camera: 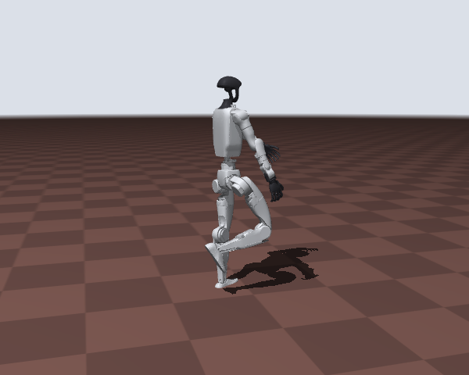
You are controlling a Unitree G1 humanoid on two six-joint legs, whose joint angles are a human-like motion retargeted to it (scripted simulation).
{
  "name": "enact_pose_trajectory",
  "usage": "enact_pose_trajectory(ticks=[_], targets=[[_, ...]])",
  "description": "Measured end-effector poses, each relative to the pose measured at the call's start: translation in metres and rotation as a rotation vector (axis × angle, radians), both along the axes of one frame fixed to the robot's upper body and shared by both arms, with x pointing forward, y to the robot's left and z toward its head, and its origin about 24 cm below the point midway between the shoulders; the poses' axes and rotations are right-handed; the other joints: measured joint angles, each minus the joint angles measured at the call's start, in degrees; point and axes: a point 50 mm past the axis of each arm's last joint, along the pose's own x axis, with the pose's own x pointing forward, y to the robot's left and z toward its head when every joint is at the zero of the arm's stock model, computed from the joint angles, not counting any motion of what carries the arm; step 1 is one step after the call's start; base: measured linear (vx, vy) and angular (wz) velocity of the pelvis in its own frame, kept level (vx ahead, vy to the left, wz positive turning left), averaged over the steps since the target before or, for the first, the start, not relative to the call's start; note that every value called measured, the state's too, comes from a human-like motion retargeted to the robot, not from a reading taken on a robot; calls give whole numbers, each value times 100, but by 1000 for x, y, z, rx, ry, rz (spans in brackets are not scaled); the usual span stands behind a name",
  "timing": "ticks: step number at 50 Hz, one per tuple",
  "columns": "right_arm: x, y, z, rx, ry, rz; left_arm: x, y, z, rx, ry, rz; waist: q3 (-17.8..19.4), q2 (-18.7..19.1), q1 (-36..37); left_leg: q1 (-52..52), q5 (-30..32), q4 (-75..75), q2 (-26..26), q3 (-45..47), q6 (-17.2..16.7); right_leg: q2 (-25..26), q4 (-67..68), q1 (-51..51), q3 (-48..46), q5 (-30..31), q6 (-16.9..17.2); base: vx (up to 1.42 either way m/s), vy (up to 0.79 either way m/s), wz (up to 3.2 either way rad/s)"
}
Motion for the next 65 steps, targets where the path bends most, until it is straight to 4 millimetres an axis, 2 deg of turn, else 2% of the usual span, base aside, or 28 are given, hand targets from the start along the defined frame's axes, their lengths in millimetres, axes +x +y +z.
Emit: enact_pose_trajectory(ticks=[3, 5, 7, 10, 14, 17, 20, 22, 24, 25, 27, 28, 30, 33, 36, 38, 40, 43, 45, 47, 49, 52, 55, 57, 58, 60, 63, 65], targets=[[-161, 28, -37, 145, 441, -14, 57, -26, 163, 47, -423, -28, 149, 138, -637, 226, -52, 0, 21, -814, 157, 99, 1054, -949, 176, -301, 71, 55, 1, 235], [-253, 56, -31, 252, 662, -39, 58, -35, 261, 70, -681, -33, 201, 221, -960, 379, -119, 0, 62, -1154, 284, 128, 1286, -1499, 340, -453, 14, 56, -4, 150], [-328, 82, -9, 354, 837, -94, 42, -33, 336, 126, -864, -35, 179, 280, -1225, 502, -213, 0, 99, -1367, 384, 59, 1118, -1926, 435, -538, -52, 56, -8, 108], [-405, 109, 34, 462, 1021, -244, 13, -25, 408, 223, -1027, -18, 119, 310, -1521, 654, -302, 0, 151, -1665, 434, 4, 175, -2192, 501, -577, 27, 54, -13, 96], [-432, 115, 55, 454, 1063, -356, -1, -22, 431, 257, -1098, -8, 85, 191, -1517, 930, -309, 0, 170, -1996, 345, 272, -2595, -1554, 824, -489, 384, 52, -16, 69], [-408, 98, 35, 382, 983, -309, 18, -21, 395, 165, -1059, -28, 186, 34, -1411, 1318, -340, 0, 128, -2287, 302, 259, -5759, -145, 1043, -270, 584, 53, -18, 80], [-354, 77, 3, 280, 877, -240, 47, -28, 315, -34, -940, -13, 497, -313, -1152, 1920, -493, 90, -80, -2722, 426, -96, -9478, 2033, 1101, 1006, 932, 55, -25, 88], [-298, 66, -20, 228, 758, -192, 59, -43, 230, -91, -752, -47, 575, -528, -563, 1968, -559, 460, -266, -2760, 633, -274, -10319, 2634, 1062, 1665, 1081, 45, -30, 3], [-224, 50, -36, 148, 547, -202, 47, -53, 115, -79, -480, -115, 627, -720, -32, 1604, -698, 1554, -430, -2602, 798, -441, -10552, 3026, 968, 1872, 1047, 37, -30, 7], [-182, 41, -39, 109, 425, -220, 27, -53, 52, -51, -304, -157, 631, -847, 143, 1219, -901, 2460, -528, -2473, 811, -566, -10585, 3193, 899, 1886, 1011, 28, -28, 87], [-88, 7, -27, -19, 184, -225, -47, -33, -67, -84, 94, -169, 95, -916, 158, -902, -1636, 5582, -396, -2153, 590, -626, -10548, 2831, 597, 1824, 831, 20, -24, 150], [-37, -11, -9, -82, 29, -264, -95, -17, -113, -92, 262, -131, -160, -926, 213, -1869, -1901, 6885, -272, -2001, 642, -605, -10515, 2603, 485, 1775, 785, 21, -18, 121], [61, -38, 48, -134, -305, -382, -207, 25, -175, -102, 585, 10, -357, -1087, 527, -3111, -2366, 8766, -79, -1576, 866, -648, -10440, 2409, 426, 1643, 794, 29, -14, 46], [177, -65, 188, -77, -855, -549, -373, 85, -190, -170, 930, 321, -311, -1443, 1161, -4166, -2837, 10465, 223, -881, 1231, -805, -10356, 2362, 467, 1457, 839, 36, -8, -2], [216, -85, 357, -31, -1368, -640, -502, 127, -149, -173, 1147, 575, -230, -1592, 1694, -4988, -3139, 11386, 667, -538, 1488, -745, -10456, 2450, 268, 1381, 870, 37, -9, 42], [203, -94, 458, -36, -1647, -659, -568, 145, -106, -124, 1291, 690, -176, -1648, 1965, -5359, -3242, 11512, 891, -412, 1619, -678, -10521, 2545, 38, 1355, 897, 37, -6, 88], [173, -98, 539, -37, -1870, -670, -617, 154, -63, -66, 1439, 760, -112, -1700, 2155, -5529, -3239, 11203, 973, -320, 1672, -639, -10490, 2628, -198, 1298, 924, 38, -2, 102], [129, -90, 615, 18, -2088, -687, -660, 145, -26, -44, 1584, 838, -23, -1763, 2283, -5295, -3048, 9845, 899, -187, 1545, -611, -10366, 2760, -485, 1206, 986, 38, 2, 93], [112, -80, 644, 57, -2160, -674, -670, 128, -27, -93, 1606, 889, 20, -1795, 2312, -4747, -2896, 8346, 858, 115, 1441, -622, -10284, 2846, -604, 1189, 1046, 40, 6, 64], [111, -67, 655, 83, -2159, -629, -661, 105, -54, -173, 1566, 915, 189, -1812, 2381, -3497, -2595, 5869, 655, 951, 1259, -739, -10177, 3041, -623, 1208, 1180, 46, 13, 13], [122, -57, 650, 113, -2124, -610, -631, 83, -97, -216, 1449, 926, 538, -1589, 2527, -1711, -1687, 2673, 178, 2089, 852, -725, -10066, 3527, -580, 1177, 1343, 53, 22, -24], [161, -56, 603, 149, -1982, -656, -554, 49, -161, -296, 1245, 887, 589, -874, 2263, -388, -158, 173, -16, 2804, 106, -219, -9848, 4098, -767, 1047, 1182, 45, 29, 80], [216, -54, 491, 126, -1708, -665, -438, 14, -205, -341, 1058, 672, 450, -443, 1441, -84, 90, 0, 1, 1969, -277, -94, -9125, 4262, -1213, 1249, 714, 36, 31, 229], [231, -58, 376, 42, -1445, -578, -338, 2, -212, -295, 875, 418, 366, -171, 850, 110, 100, 0, 73, 1215, -338, -147, -7360, 3774, -1333, 1177, 308, 30, 27, 300], [223, -63, 314, -15, -1277, -507, -281, -3, -204, -243, 770, 272, 231, -127, 649, 31, 103, 0, 59, 888, -323, -302, -5958, 3083, -1226, 965, 148, 24, 19, 295], [176, -75, 194, -108, -876, -380, -161, -14, -160, -114, 505, 58, 44, -126, 326, -159, 68, 0, -37, 234, -325, -554, -3580, 1781, -923, 584, -22, 25, 10, 301], [41, -57, 43, -69, -211, -161, -18, -55, -34, 33, 81, -150, 203, -69, -70, 12, -19, 0, -68, -787, -337, -655, -1391, 779, -658, 5, -159, 35, 3, 317], [-65, -10, -17, 98, 166, -25, 33, -96, 69, 85, -182, -270, 303, -22, -258, 136, -15, 0, -37, -1385, -276, -584, -432, 187, -437, -306, -206, 37, -2, 268]])
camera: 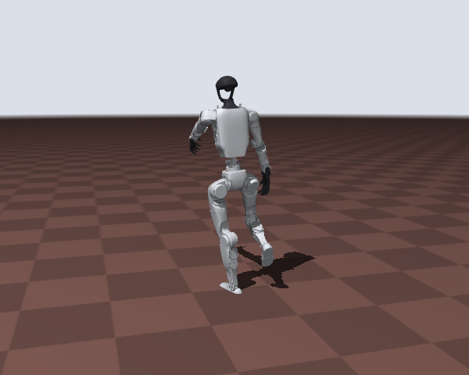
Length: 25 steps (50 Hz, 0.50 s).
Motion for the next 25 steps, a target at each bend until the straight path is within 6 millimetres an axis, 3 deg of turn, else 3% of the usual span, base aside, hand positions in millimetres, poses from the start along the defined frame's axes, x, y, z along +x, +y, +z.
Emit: enact_pose_trajectory(ticks=[1, 3, 5, 7, 10, 13, 15, 17, 20, 22, 23, 25], targets=[[-46, 30, -15, 108, 137, 42, 12, -16, 50, -3, -121, -43, 32, 28, -74, 57, -1, 0, 23, -220, 62, 63, 311, -299, 127, -139, -43, 38, -5, 215], [-126, 89, -25, 310, 358, 87, 19, -38, 144, -13, -349, -95, 85, 77, -233, 178, -29, 0, 56, -580, 231, 155, 758, -851, 360, -408, -167, 39, -7, 165], [-184, 139, -17, 472, 502, 90, 11, -43, 222, -26, -546, -99, 104, 115, -430, 301, -88, 0, 64, -851, 443, 216, 888, -1308, 556, -634, -301, 40, -9, 125], [-224, 173, -3, 591, 582, 64, -1, -36, 276, -39, -691, -80, 76, 139, -624, 418, -137, 0, 75, -1077, 591, 403, 615, -1615, 752, -720, -314, 41, -11, 102], [-261, 202, 15, 701, 631, 13, -17, -26, 322, -51, -822, -58, -7, 147, -770, 594, -172, 0, 116, -1386, 642, 927, -465, -1746, 1119, -575, -81, 41, -13, 89], [-265, 204, 17, 698, 616, 0, -20, -26, 328, -49, -854, -63, -55, 75, -739, 757, -206, 0, 109, -1737, 616, 1269, -2298, -1326, 1520, -333, 248, 39, -12, 101], [-254, 193, 10, 647, 590, 20, -15, -33, 313, -65, -834, -91, -54, 4, -686, 886, -263, 0, 84, -2044, 611, 1325, -3828, -738, 1763, -225, 468, 38, -12, 134], [-235, 173, -1, 561, 565, 77, -4, -44, 279, -113, -769, -137, -10, -109, -598, 1079, -344, 0, 12, -2404, 633, 1172, -5700, 181, 1881, 10, 660, 40, -14, 158], [-190, 129, -16, 380, 539, 210, 10, -59, 196, -203, -586, -177, 154, -426, -220, 1494, -419, 0, -278, -2892, 738, 656, -8584, 1832, 1714, 998, 874, 42, -20, 124], [-143, 93, -23, 225, 462, 261, 12, -59, 113, -209, -385, -166, 240, -562, 345, 1655, -283, 86, -438, -3004, 815, 492, -9426, 2431, 1594, 1545, 900, 38, -26, 25], [-114, 74, -24, 139, 388, 247, 6, -53, 62, -200, -263, -149, 259, -599, 646, 1638, -174, 279, -514, -2981, 837, 457, -9601, 2617, 1581, 1680, 899, 35, -28, -9], [-45, 34, -16, -15, 181, 153, -28, -23, -53, -129, 44, -93, 299, -800, 1138, 1320, -54, 1191, -837, -2609, 852, 243, -9740, 2917, 1608, 1794, 977, 30, -29, 5]])
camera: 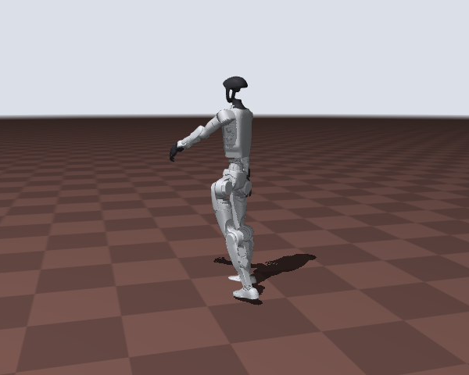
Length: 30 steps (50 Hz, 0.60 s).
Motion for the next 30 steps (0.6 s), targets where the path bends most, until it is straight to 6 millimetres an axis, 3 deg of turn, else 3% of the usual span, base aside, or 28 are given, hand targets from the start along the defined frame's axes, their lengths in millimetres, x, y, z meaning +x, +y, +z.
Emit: enact_pose_trajectory(ticks=[2, 3, 5, 7, 9, 12, 15, 17, 20, 22, 24, 25, 27, 28, 30], targets=[[82, -43, 30, -114, -241, -84, -72, 49, -106, 88, 412, 37, -389, -320, 46, -1976, -671, 2986, -227, 1135, -138, -323, -21, -294, -175, -1, 42, 16, -25, 118], [125, -65, 56, -188, -388, -129, -116, 73, -144, 76, 586, 99, -763, -362, -56, -3251, -1041, 4595, 16, 1725, -144, -330, -32, -651, -356, -23, 30, 14, -19, 164], [205, -101, 129, -310, -735, -279, -208, 120, -193, 58, 840, 262, -961, -479, -29, -4648, -1832, 6835, 581, 2686, 171, -388, -121, -778, -581, -137, 101, 24, -16, 115], [266, -124, 222, -348, -1128, -486, -296, 158, -213, 43, 1004, 390, -932, -557, 147, -5423, -2480, 8365, 1014, 3167, 519, -376, -226, -663, -680, -220, 189, 34, -15, 44], [298, -137, 315, -305, -1471, -663, -379, 189, -212, 47, 1158, 475, -914, -652, 374, -6057, -2784, 9387, 1246, 3364, 660, -346, -337, -541, -764, -231, 224, 37, -15, 34], [303, -146, 433, -217, -1849, -819, -484, 232, -179, 89, 1371, 624, -918, -835, 772, -6757, -2988, 10136, 1431, 3512, 770, -310, -411, -433, -872, -233, 207, 37, -13, 33], [288, -145, 516, -185, -2084, -855, -560, 262, -131, 129, 1512, 849, -881, -969, 1083, -7031, -3096, 10120, 1536, 3652, 924, -297, -344, -334, -948, -282, 228, 38, -6, 38], [280, -136, 555, -161, -2178, -843, -595, 264, -107, 115, 1573, 980, -859, -990, 1146, -7009, -3092, 9683, 1525, 3677, 951, -264, -291, -239, -993, -313, 276, 39, -2, 42], [279, -115, 588, -93, -2248, -802, -631, 242, -92, 31, 1670, 1085, -890, -973, 1097, -6621, -3038, 8435, 1569, 3847, 966, -210, -180, -130, -1024, -372, 352, 39, 1, 27], [289, -99, 588, -35, -2231, -765, -638, 217, -100, -52, 1718, 1092, -933, -957, 1044, -5970, -2967, 6976, 1592, 4206, 926, -205, -48, -89, -1001, -424, 398, 42, 6, -6], [306, -82, 572, 18, -2175, -726, -626, 195, -121, -113, 1704, 1097, -830, -947, 1074, -4777, -2716, 4669, 1385, 4828, 728, -279, 127, 70, -913, -489, 489, 47, 12, -52], [316, -73, 558, 41, -2141, -712, -613, 186, -135, -127, 1668, 1105, -695, -936, 1139, -3966, -2469, 3185, 1164, 5217, 570, -340, 222, 227, -838, -526, 561, 53, 18, -90], [334, -62, 516, 47, -2074, -731, -564, 179, -170, -134, 1450, 1202, -325, -558, 1263, -2246, -1220, 160, 711, 5733, 316, -140, 423, 778, -693, -629, 612, 54, 24, -63], [341, -58, 488, 35, -2018, -734, -534, 175, -186, -160, 1350, 1240, -305, -304, 1168, -1824, -643, -618, 715, 5763, 148, 73, 569, 923, -707, -670, 535, 49, 27, 32], [350, -50, 409, 4, -1849, -706, -466, 167, -211, -207, 1192, 1233, -359, 61, 798, -1441, 19, -1191, 823, 5476, -193, 355, 1105, 983, -907, -590, 279, 43, 28, 127]])
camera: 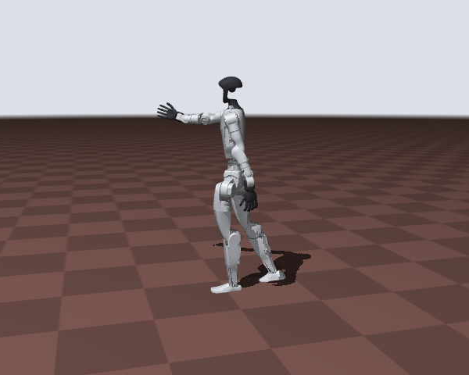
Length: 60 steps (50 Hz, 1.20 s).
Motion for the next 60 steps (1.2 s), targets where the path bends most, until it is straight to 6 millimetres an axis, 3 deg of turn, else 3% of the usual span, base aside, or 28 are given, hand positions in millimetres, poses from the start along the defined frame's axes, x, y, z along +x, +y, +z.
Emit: enact_pose_trajectory(ticks=[2, 3, 5, 7, 9, 10, 12, 14, 16, 18, 20, 23, 25, 28, 30, 33, 35, 37, 38, 40, 42, 44, 47, 50, 53, 55, 58, 60], targets=[[-13, 7, -105, -15, 262, 70, 85, -6, -12, 10, -154, -122, -88, 261, -497, 144, 106, 0, 149, -560, -141, 100, 1350, -418, -425, 296, -389, 37, 26, 206], [-31, 10, -161, -36, 429, 127, 133, -10, -11, 7, -241, -213, -147, 375, -724, 166, 103, 0, 214, -835, -156, 72, 2442, -899, -628, 405, -590, 32, 22, 224], [-92, 13, -263, -76, 819, 272, 241, -18, 12, 19, -446, -409, -260, 479, -1107, 68, 45, 0, 233, -1352, -187, -127, 4882, -2194, -789, 426, -853, 31, 15, 228], [-179, 18, -343, -40, 1222, 412, 348, -29, 70, 76, -678, -576, -156, 529, -1484, 133, -64, 0, 220, -1866, -297, -229, 6894, -3209, -729, 25, -936, 38, 8, 240], [-282, 31, -393, 113, 1545, 487, 431, -44, 149, 169, -911, -697, -6, 602, -1858, 308, -144, 0, 240, -2322, -356, -307, 8431, -3949, -706, -508, -1004, 44, 5, 228], [-333, 41, -406, 220, 1669, 496, 463, -53, 195, 225, -1029, -733, 50, 628, -2040, 379, -165, 0, 240, -2530, -347, -386, 9088, -4303, -703, -749, -1043, 45, 4, 197], [-422, 64, -415, 465, 1809, 450, 503, -66, 286, 345, -1270, -736, 94, 704, -2363, 482, -172, 0, 259, -2846, -232, -516, 9944, -4966, -661, -1107, -1160, 45, 2, 156], [-497, 87, -408, 663, 1907, 422, 520, -73, 368, 462, -1460, -735, 122, 818, -2646, 594, -184, 0, 323, -3043, -96, -484, 10348, -5515, -583, -1417, -1278, 47, -3, 97], [-559, 103, -389, 779, 2026, 469, 520, -69, 432, 586, -1562, -766, 145, 934, -2889, 728, -221, 0, 405, -3129, 13, -326, 10369, -5937, -505, -1635, -1345, 49, -8, 47], [-609, 111, -365, 841, 2158, 544, 514, -60, 476, 707, -1594, -805, 145, 1014, -3081, 858, -262, 0, 466, -3159, 42, -163, 10054, -6220, -454, -1752, -1368, 50, -11, 21], [-643, 114, -343, 900, 2251, 555, 508, -55, 503, 792, -1604, -830, 96, 1039, -3178, 959, -276, 0, 479, -3194, -4, -89, 9406, -6333, -445, -1797, -1387, 49, -11, 15], [-657, 119, -333, 960, 2256, 508, 506, -65, 515, 810, -1631, -868, -28, 976, -3092, 1021, -267, 0, 406, -3280, -97, -194, 7715, -6099, -579, -1763, -1393, 47, -10, 16], [-646, 121, -342, 956, 2208, 502, 510, -80, 502, 741, -1651, -898, -113, 915, -2966, 1056, -270, 0, 340, -3362, -133, -289, 6108, -5622, -795, -1705, -1288, 47, -10, 36], [-599, 113, -370, 863, 2119, 480, 519, -103, 444, 531, -1644, -881, 47, 774, -2888, 1457, -254, 0, 234, -3667, -135, -260, 2636, -3873, -1242, -1266, -865, 54, -12, 85], [-553, 101, -391, 745, 2074, 464, 520, -114, 386, 401, -1567, -846, 277, 524, -2723, 1875, -215, 102, 13, -3888, -58, -198, 141, -2394, -1408, -296, -506, 61, -20, 41], [-456, 75, -413, 517, 1912, 420, 492, -113, 255, 235, -1286, -920, 355, 173, -1842, 2024, 82, 768, -406, -3598, 212, -194, -1254, -1396, -986, 764, -152, 57, -27, -126], [-369, 55, -413, 391, 1711, 335, 436, -93, 153, 96, -1001, -944, 430, -117, -1351, 1605, 45, 2202, -647, -3081, 214, -372, -1497, -945, -589, 905, -67, 48, -28, -155], [-267, 36, -388, 284, 1457, 256, 345, -62, 65, -75, -690, -873, -85, -288, -1405, -587, -750, 5755, -385, -2673, 182, -488, -1528, -1262, -496, 855, -219, 33, -21, -32], [-214, 28, -364, 255, 1294, 204, 295, -46, 35, -111, -555, -815, -309, -279, -1415, -1579, -1098, 7248, -161, -2587, 281, -435, -1514, -1458, -460, 791, -280, 35, -15, -29], [-117, 21, -295, 270, 941, 131, 189, -22, -1, -163, -292, -722, -403, -344, -1196, -2850, -1768, 9429, 155, -2417, 537, -378, -1463, -1543, -260, 605, -297, 44, -10, -86], [-45, 19, -204, 323, 566, 91, 90, -8, -9, -240, -85, -647, -376, -479, -806, -3756, -2276, 10831, 408, -2251, 771, -365, -1425, -1549, 8, 451, -273, 49, -7, -117], [-7, 14, -107, 346, 230, 65, 3, 1, 3, -311, 75, -550, -404, -618, -432, -4590, -2593, 11705, 640, -2150, 963, -360, -1457, -1545, 191, 376, -256, 49, -4, -81], [3, 3, 17, 276, -120, 40, -104, 12, 47, -357, 285, -370, -469, -753, 1, -5573, -2815, 12142, 809, -2143, 1162, -340, -1550, -1417, 291, 335, -240, 52, 0, -27], [-13, -6, 101, 159, -285, 11, -178, 14, 99, -357, 473, -193, -523, -824, 191, -6154, -2751, 11621, 617, -2228, 1186, -358, -1525, -1243, 245, 227, -237, 54, 6, 16], [-24, -6, 140, 84, -322, -15, -209, 2, 126, -378, 567, -98, -596, -871, 149, -6103, -2566, 10234, 440, -2162, 1226, -404, -1397, -1110, 168, 67, -226, 54, 8, 27], [-24, -2, 144, 66, -303, -11, -209, -10, 121, -407, 562, -75, -654, -868, 103, -5690, -2462, 8869, 421, -1977, 1280, -422, -1281, -1055, 181, -17, -200, 55, 8, -4], [-6, 15, 108, 90, -214, 45, -171, -24, 82, -399, 453, -89, -550, -847, 187, -3999, -2153, 5520, 296, -1281, 1125, -499, -989, -840, 442, -137, -100, 61, 10, -84], [8, 31, 62, 137, -146, 81, -122, -26, 45, -289, 318, -125, -139, -642, 465, -1989, -1350, 2371, -16, -711, 819, -447, -735, -305, 815, -262, -10, 72, 17, -177]])
